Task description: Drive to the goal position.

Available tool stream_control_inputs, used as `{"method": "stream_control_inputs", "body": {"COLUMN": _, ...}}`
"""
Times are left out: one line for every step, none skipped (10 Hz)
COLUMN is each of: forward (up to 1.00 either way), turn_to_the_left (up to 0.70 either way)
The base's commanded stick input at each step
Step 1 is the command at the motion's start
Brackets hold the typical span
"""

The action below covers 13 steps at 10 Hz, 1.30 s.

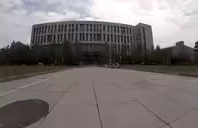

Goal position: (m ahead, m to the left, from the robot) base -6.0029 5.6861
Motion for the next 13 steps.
{"method": "stream_control_inputs", "body": {"forward": 0.7, "turn_to_the_left": 0.0}}
{"method": "stream_control_inputs", "body": {"forward": 0.7, "turn_to_the_left": 0.0}}
{"method": "stream_control_inputs", "body": {"forward": 0.7, "turn_to_the_left": 0.0}}
{"method": "stream_control_inputs", "body": {"forward": 0.7, "turn_to_the_left": 0.0}}
{"method": "stream_control_inputs", "body": {"forward": 0.7, "turn_to_the_left": 0.0}}
{"method": "stream_control_inputs", "body": {"forward": 0.7, "turn_to_the_left": 0.0}}
{"method": "stream_control_inputs", "body": {"forward": 0.7, "turn_to_the_left": 0.0}}
{"method": "stream_control_inputs", "body": {"forward": 0.7, "turn_to_the_left": 0.0}}
{"method": "stream_control_inputs", "body": {"forward": 0.7, "turn_to_the_left": 0.0}}
{"method": "stream_control_inputs", "body": {"forward": 0.7, "turn_to_the_left": 0.0}}
{"method": "stream_control_inputs", "body": {"forward": 0.7, "turn_to_the_left": 0.0}}
{"method": "stream_control_inputs", "body": {"forward": 0.7, "turn_to_the_left": 0.0}}
{"method": "stream_control_inputs", "body": {"forward": 0.7, "turn_to_the_left": 0.0}}
